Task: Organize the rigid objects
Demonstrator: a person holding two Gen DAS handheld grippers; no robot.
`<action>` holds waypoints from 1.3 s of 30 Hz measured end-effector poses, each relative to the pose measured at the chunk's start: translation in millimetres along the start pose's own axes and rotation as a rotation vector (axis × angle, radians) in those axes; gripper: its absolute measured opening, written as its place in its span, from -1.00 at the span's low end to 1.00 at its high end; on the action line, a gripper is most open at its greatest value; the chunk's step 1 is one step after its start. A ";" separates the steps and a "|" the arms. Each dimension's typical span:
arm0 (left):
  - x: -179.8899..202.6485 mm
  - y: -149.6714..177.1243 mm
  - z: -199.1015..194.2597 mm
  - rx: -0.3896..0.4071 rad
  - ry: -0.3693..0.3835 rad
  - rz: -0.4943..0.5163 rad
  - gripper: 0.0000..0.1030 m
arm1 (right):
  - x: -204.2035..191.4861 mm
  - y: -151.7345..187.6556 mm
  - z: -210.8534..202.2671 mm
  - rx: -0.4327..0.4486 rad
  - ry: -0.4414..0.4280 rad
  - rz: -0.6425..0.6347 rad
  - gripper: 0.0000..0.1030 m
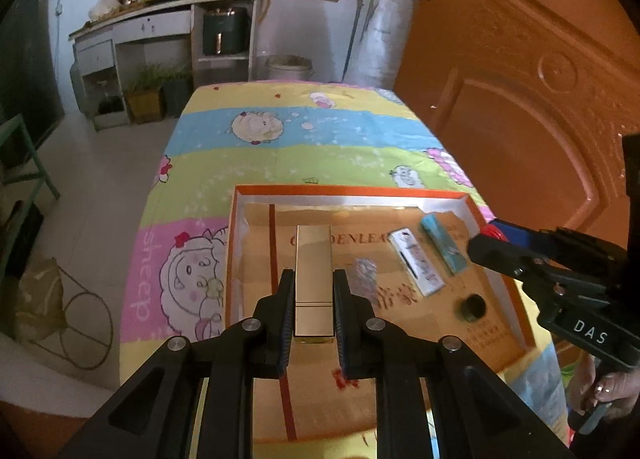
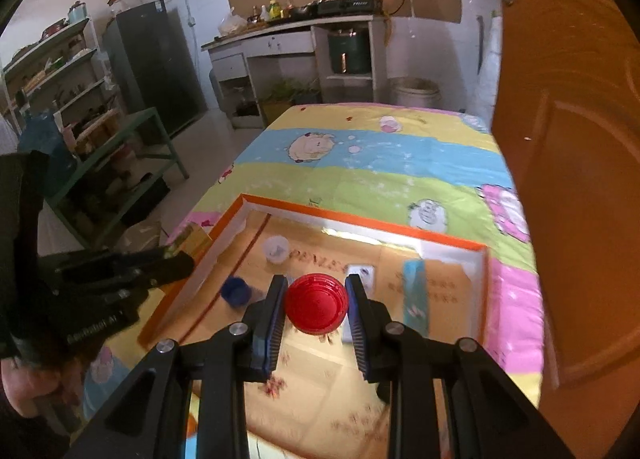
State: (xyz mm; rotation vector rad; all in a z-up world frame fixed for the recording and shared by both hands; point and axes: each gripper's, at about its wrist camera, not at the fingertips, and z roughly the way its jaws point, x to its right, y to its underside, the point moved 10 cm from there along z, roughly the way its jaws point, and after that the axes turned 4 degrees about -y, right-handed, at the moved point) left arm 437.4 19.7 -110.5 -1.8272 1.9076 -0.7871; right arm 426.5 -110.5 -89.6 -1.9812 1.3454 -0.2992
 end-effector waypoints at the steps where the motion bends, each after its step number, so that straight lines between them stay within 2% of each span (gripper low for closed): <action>1: -1.3 -1.6 5.1 -0.007 -0.005 0.000 -0.65 | -0.5 -3.7 8.5 -0.012 -0.005 0.002 -0.42; 9: -18.8 -8.2 48.2 -0.068 -0.052 0.003 -0.65 | 4.6 -17.9 71.2 -0.105 0.007 0.023 -0.42; 17: -26.0 -11.2 75.1 -0.109 -0.070 0.001 -0.65 | 9.5 -27.7 106.4 -0.148 0.024 0.023 -0.42; 35: -34.5 -11.2 103.2 -0.139 -0.102 0.006 -0.65 | 25.1 -12.5 138.3 -0.225 0.097 0.012 -0.42; 39: -30.6 -11.0 106.9 -0.134 -0.075 0.002 -0.65 | 27.9 -10.6 140.7 -0.229 0.095 0.018 -0.42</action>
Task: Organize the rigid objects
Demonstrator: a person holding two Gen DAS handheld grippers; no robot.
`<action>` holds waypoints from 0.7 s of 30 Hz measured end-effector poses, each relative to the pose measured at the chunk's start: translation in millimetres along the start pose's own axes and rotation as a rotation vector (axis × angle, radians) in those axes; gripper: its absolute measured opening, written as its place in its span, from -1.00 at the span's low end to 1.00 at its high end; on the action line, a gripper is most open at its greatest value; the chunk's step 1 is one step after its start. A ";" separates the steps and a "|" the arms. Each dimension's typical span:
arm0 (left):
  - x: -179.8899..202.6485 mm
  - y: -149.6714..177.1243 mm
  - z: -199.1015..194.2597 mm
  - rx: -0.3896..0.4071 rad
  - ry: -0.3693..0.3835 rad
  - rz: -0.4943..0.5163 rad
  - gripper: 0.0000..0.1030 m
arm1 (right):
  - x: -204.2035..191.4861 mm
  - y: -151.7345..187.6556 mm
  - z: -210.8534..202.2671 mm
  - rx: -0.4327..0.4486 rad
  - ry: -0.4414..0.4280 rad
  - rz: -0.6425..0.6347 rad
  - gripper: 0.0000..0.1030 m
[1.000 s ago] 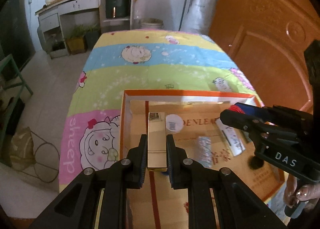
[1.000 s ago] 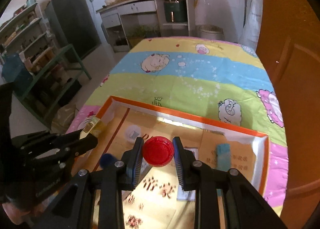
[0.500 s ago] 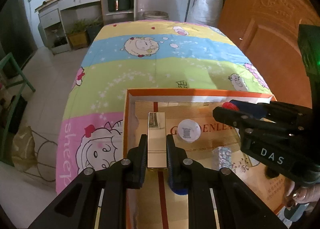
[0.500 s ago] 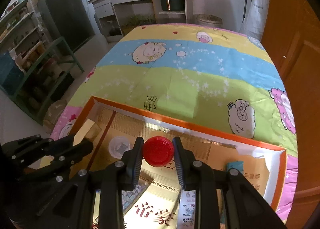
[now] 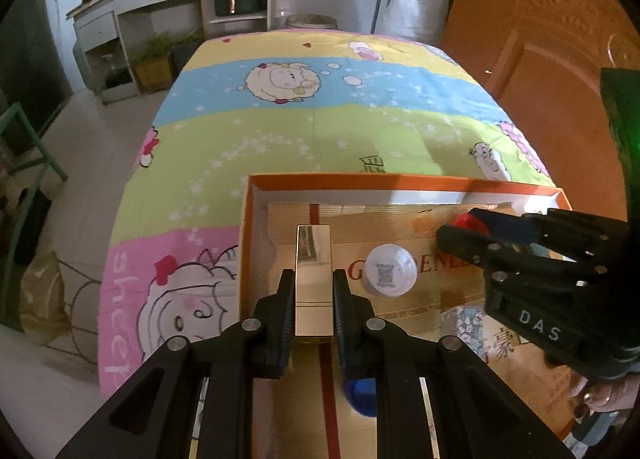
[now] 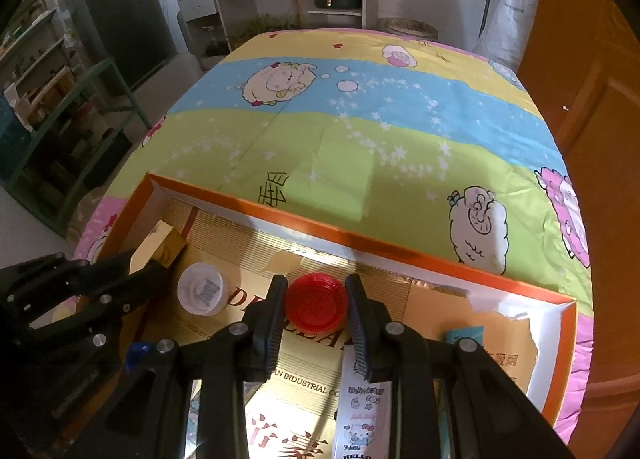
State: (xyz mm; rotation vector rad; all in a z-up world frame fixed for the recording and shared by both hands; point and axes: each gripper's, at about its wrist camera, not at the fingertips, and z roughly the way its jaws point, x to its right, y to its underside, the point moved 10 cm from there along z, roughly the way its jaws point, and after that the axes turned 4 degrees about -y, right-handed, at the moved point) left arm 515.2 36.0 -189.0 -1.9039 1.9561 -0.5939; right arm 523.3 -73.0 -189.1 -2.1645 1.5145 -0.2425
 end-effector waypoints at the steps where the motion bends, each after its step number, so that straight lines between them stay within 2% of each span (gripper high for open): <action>1: 1.0 -0.6 0.4 0.004 0.003 0.002 -0.65 | 0.2 -0.8 0.0 0.002 0.000 -0.001 -0.42; 13: 5.3 0.1 4.2 0.013 0.020 0.009 -0.58 | 1.0 -1.0 0.9 0.008 0.036 -0.028 -0.39; 15: 6.1 0.3 4.0 0.014 0.026 0.008 -0.53 | 0.6 -0.8 0.9 0.007 0.035 -0.029 -0.34; 17: 7.1 0.5 3.6 0.014 0.026 0.008 -0.49 | 0.6 -0.7 1.3 0.007 0.037 -0.028 -0.16; 21: 10.8 0.6 1.7 0.020 0.019 0.013 -0.24 | 2.4 0.8 0.1 0.012 0.055 -0.031 -0.10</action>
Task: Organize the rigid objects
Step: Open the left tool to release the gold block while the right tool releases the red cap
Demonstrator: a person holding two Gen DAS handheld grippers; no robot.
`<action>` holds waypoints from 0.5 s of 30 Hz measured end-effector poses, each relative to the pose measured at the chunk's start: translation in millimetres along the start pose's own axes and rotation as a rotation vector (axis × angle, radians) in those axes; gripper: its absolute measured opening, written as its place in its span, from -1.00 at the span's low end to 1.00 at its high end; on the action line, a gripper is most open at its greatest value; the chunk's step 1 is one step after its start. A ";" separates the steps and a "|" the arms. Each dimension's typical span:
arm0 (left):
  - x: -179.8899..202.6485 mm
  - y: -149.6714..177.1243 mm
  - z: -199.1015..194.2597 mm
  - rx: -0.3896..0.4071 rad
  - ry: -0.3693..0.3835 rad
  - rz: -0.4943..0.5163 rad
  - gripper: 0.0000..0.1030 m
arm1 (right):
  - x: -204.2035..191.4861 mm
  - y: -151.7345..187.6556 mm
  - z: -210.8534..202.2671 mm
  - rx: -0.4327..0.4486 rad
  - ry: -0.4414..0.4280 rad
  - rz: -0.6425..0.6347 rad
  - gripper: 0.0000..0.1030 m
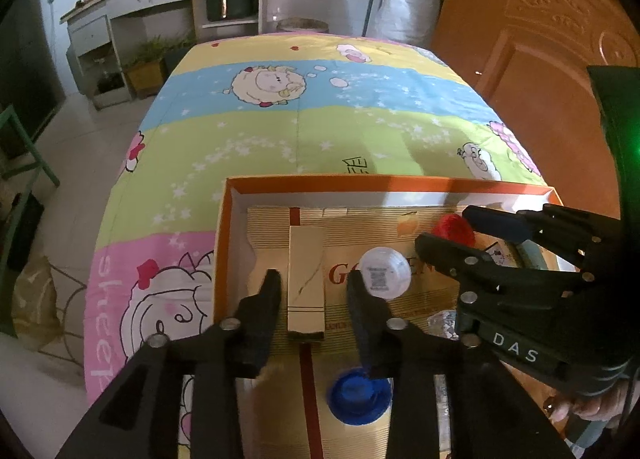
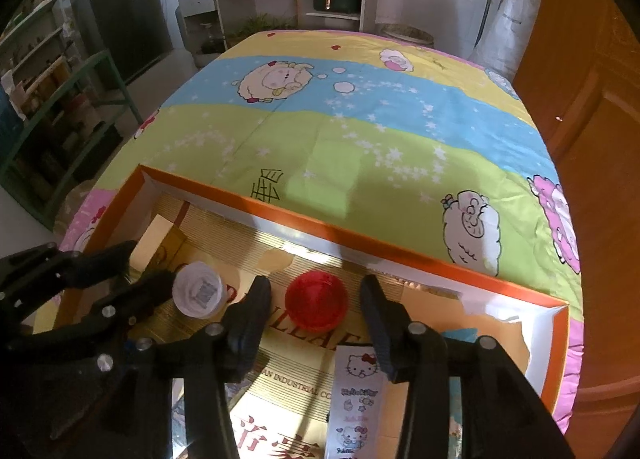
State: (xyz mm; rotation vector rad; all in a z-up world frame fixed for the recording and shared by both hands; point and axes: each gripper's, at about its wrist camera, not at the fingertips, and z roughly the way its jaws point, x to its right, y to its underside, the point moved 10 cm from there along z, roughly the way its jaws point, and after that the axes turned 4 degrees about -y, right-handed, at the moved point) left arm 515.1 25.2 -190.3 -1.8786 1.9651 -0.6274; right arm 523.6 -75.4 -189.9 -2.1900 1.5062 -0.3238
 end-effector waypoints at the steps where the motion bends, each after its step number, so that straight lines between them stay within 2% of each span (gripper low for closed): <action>1: 0.5 -0.1 -0.8 0.003 -0.009 0.004 -0.22 | 0.6 0.4 -0.9 0.003 -0.003 0.004 -0.10; 5: 2.0 -1.5 -5.0 0.015 -0.024 0.011 -0.11 | 3.1 1.4 -7.5 0.019 -0.003 0.007 -0.10; 15: 5.5 -5.4 -36.1 0.083 -0.034 0.004 -0.11 | 5.4 2.2 -33.6 0.061 -0.008 0.023 -0.10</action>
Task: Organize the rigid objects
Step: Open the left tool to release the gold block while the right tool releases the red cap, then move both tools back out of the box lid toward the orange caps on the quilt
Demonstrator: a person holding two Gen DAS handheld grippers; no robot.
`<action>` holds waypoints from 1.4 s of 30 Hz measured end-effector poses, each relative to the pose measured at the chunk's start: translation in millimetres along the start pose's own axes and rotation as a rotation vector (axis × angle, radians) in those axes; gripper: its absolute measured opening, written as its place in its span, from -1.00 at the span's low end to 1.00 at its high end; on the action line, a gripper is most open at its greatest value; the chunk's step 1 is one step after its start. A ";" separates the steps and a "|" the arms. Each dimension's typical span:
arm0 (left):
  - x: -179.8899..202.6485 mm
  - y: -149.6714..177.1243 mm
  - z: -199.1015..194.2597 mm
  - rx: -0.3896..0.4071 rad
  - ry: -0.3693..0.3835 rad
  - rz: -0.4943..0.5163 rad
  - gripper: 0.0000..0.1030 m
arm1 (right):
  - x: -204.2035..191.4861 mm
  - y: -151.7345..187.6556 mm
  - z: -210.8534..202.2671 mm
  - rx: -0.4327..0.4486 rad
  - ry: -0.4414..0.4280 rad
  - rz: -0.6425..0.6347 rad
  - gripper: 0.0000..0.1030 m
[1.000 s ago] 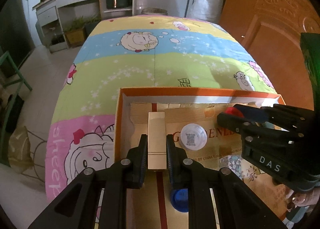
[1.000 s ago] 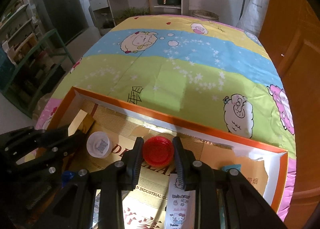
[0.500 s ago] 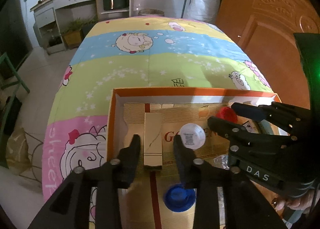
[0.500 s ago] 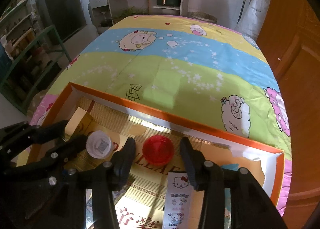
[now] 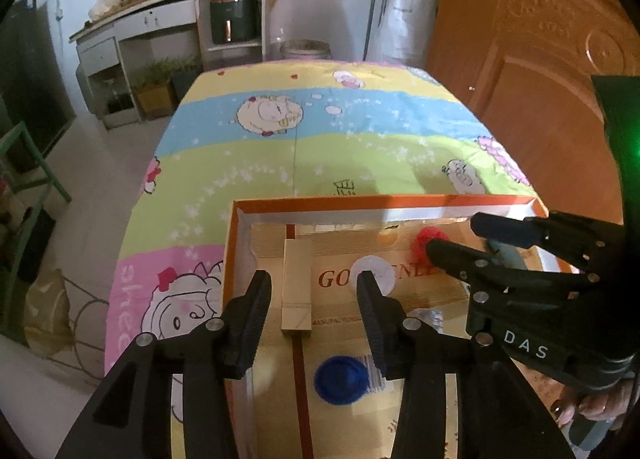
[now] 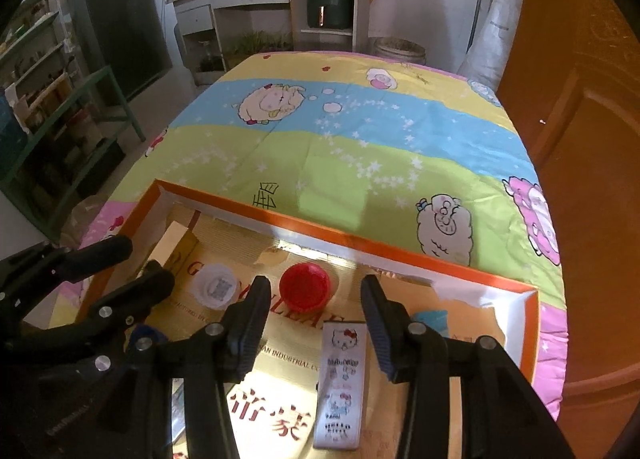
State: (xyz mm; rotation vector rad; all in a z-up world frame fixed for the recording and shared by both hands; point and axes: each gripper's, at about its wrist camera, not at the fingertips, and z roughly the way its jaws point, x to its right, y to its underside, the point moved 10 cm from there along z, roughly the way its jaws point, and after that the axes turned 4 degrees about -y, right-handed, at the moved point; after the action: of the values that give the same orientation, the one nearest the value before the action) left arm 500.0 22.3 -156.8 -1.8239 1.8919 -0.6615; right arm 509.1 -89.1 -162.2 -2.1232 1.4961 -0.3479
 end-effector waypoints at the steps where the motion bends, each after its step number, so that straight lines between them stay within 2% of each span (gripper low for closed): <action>1: 0.7 0.1 -3.4 0.004 0.003 -0.003 -0.11 | -0.1 0.6 -2.8 0.003 0.000 0.002 -0.10; 17: 13.3 12.1 -62.5 0.068 0.002 -0.008 -0.11 | -7.8 17.2 -62.0 0.064 -0.009 0.014 -0.10; 42: 13.9 54.2 -158.3 0.154 0.018 -0.045 -0.11 | -33.4 62.8 -145.5 0.143 -0.017 0.015 -0.10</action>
State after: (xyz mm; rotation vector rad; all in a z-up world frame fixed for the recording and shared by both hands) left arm 360.4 16.5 -63.6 -1.7723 1.7640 -0.8185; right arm 376.5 -112.3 -72.3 -1.9975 1.4320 -0.4176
